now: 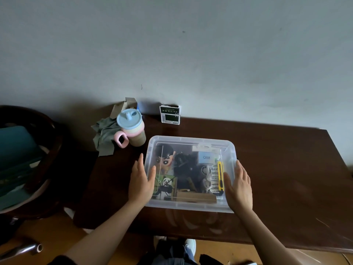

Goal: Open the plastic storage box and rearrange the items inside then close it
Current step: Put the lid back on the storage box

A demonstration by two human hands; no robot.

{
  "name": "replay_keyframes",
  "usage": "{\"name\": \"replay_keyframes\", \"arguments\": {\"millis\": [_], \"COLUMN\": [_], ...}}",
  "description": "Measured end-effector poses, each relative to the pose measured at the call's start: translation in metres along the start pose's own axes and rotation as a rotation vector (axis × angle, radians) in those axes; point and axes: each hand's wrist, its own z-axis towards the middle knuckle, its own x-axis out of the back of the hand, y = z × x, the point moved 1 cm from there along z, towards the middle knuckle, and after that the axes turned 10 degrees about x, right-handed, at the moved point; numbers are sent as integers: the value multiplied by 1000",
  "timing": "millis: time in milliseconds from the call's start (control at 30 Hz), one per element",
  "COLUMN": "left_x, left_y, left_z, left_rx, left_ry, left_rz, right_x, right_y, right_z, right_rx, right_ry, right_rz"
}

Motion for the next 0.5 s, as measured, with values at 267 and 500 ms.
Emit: {"name": "replay_keyframes", "arguments": {"millis": [267, 500], "left_x": [10, 20], "left_y": [-3, 4], "left_z": [9, 4], "left_rx": [338, 236], "left_ry": [-134, -106], "left_rz": [-102, 147], "right_x": [5, 17], "right_y": [23, 24], "right_z": [2, 4], "right_rx": [-508, -321], "right_ry": [-77, -29], "right_rz": [461, 304]}}
